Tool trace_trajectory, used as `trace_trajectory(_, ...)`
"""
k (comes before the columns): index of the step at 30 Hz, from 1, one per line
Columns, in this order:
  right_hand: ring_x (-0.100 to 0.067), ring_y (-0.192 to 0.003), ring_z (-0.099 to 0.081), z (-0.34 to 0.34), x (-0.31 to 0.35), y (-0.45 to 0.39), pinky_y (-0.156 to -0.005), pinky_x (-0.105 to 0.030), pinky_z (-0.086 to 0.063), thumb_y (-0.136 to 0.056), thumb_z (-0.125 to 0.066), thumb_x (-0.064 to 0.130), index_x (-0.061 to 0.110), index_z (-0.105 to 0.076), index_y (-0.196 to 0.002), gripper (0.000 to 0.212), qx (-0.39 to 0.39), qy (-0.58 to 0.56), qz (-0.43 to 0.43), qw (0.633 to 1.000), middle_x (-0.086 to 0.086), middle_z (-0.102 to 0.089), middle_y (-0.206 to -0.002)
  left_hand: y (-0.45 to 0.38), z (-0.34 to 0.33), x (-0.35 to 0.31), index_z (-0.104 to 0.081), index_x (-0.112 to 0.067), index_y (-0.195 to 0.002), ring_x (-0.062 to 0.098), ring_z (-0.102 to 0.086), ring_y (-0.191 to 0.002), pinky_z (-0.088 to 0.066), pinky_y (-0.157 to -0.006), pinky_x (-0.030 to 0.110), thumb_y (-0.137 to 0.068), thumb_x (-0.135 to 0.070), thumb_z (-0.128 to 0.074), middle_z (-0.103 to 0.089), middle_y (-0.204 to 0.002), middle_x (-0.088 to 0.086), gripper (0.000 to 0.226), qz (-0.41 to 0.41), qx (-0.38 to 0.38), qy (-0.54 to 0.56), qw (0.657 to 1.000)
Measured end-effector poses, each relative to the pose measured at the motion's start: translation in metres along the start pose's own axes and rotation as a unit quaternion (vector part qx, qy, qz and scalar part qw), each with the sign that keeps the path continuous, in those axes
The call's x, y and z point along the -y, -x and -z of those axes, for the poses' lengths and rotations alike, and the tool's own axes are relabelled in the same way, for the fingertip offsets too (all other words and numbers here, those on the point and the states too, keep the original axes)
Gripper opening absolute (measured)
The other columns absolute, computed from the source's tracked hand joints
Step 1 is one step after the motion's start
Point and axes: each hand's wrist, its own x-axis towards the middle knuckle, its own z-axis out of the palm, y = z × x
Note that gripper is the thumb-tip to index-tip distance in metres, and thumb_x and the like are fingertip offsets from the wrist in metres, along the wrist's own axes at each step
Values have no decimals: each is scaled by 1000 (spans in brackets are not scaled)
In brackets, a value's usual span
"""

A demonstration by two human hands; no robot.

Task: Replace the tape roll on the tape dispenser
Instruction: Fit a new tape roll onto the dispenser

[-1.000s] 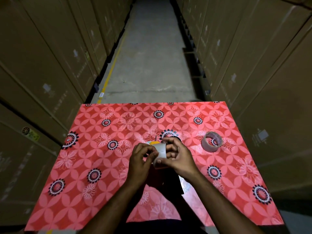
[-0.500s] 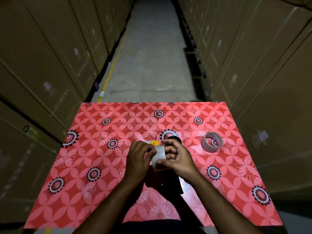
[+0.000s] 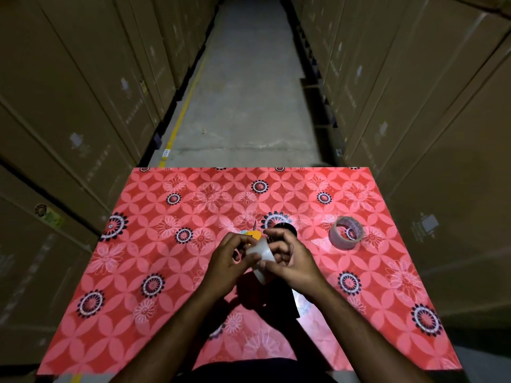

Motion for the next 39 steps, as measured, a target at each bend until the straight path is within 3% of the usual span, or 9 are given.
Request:
trace_trajectory(7,-9,-80,-66,-2,-4,3,-74,-24,-50,-81,-78,1,24,-53,-130,60,-4,13,-2,1000,-2,-73,-93,-1,-1,1,-74,-19,-87,9,-70,-95,-54,-83,24,-85,-23,-71,-73,-97,-12,5,17,-31,-4,999)
trace_trajectory(10,-16,-85,-63,-1,-7,4,-78,-30,-48,-79,-79,13,31,-52,-132,62,4,19,5,1000,-9,-72,-95,1,-5,2,-73,-17,-85,7,-71,-87,-52,-75,17,-91,-8,-70,-76,-89,-10,11,79,-60,15,995)
trace_trajectory(15,-19,-92,-69,0,-11,6,-81,-30,-50,-83,-75,3,31,-50,-133,62,13,23,-5,1000,-2,-75,-100,-2,-4,2,-72,-14,-84,7,-70,-79,-49,-68,17,-94,-13,-71,-76,-82,-7,10,97,-75,-3,992)
trace_trajectory(18,-29,-101,-69,7,-10,6,-78,-31,-49,-84,-70,-8,31,-48,-138,70,28,43,-1,999,1,-73,-98,-1,-9,2,-68,-7,-85,13,-73,-81,-54,-75,31,-97,-8,-65,-77,-82,3,12,152,-118,103,976)
trace_trajectory(21,-13,-99,-68,15,-11,8,-78,-26,-51,-83,-68,-11,33,-46,-142,77,42,64,4,997,-2,-71,-101,0,-13,4,-65,-9,-88,21,-76,-88,-52,-78,39,-101,-9,-59,-80,-84,2,14,197,-142,197,950)
trace_trajectory(26,5,-120,-56,9,-11,12,-90,-11,-45,-69,-88,11,34,-51,-134,78,-59,128,30,990,13,-63,-128,-2,-16,-1,-58,1,-93,22,-76,-96,-60,-71,26,-103,-10,-56,-80,-93,9,16,203,-138,263,933)
trace_trajectory(29,2,-125,-49,6,-18,12,-100,-18,-44,-55,-94,39,32,-48,-138,95,-116,142,9,983,10,-48,-136,-6,-19,2,-52,5,-97,25,-76,-101,-62,-68,36,-104,-13,-54,-77,-103,20,19,209,-132,310,918)
trace_trajectory(35,3,-111,-64,27,-16,1,-89,-13,-52,-58,-94,11,24,-53,-137,90,-94,142,-33,985,9,-65,-126,-13,-24,15,-62,1,-101,29,-69,-81,-53,-63,34,-97,-16,-65,-72,-93,16,17,224,-87,329,913)
trace_trajectory(39,-9,-119,-59,47,-1,-14,-95,-13,-47,-48,-85,33,22,-56,-137,95,-52,220,4,974,4,-58,-133,-19,-21,23,-71,-6,-95,35,-59,-82,-53,-70,41,-85,-14,-71,-62,-97,25,12,247,-67,357,898)
